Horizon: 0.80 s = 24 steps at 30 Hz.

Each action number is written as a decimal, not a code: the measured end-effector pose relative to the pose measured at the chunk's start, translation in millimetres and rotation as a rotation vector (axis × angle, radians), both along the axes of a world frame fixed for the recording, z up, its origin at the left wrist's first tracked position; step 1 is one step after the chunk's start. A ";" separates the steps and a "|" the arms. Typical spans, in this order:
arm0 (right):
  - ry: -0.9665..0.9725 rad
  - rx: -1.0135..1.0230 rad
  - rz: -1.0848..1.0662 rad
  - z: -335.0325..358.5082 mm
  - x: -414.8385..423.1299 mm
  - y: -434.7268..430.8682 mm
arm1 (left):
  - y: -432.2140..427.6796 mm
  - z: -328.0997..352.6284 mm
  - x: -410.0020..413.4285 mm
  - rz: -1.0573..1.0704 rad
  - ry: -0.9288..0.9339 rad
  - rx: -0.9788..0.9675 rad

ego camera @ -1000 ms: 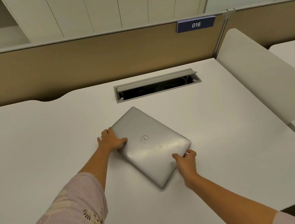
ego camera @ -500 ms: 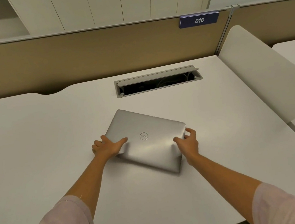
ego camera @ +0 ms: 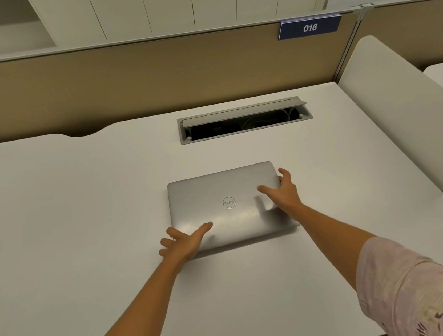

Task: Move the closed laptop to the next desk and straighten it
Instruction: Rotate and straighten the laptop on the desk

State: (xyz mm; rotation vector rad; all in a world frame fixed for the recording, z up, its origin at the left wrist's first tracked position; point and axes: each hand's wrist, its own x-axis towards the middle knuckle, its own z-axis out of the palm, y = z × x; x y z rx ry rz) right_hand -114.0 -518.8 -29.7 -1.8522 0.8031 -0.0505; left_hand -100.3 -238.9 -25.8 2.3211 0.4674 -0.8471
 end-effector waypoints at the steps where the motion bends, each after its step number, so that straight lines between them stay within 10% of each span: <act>1: -0.007 -0.029 0.034 -1.8 -3.5 -1.2 | -1.8 -1.7 -2.4 0.008 -0.012 0.005; 12: -0.152 -0.397 0.494 -45.3 -98.6 -11.7 | 27.8 -44.1 -40.2 -0.528 -0.533 0.062; 24: -0.269 -0.358 0.311 -50.9 -98.7 -7.0 | 27.8 -42.0 -34.9 -0.523 -0.570 0.006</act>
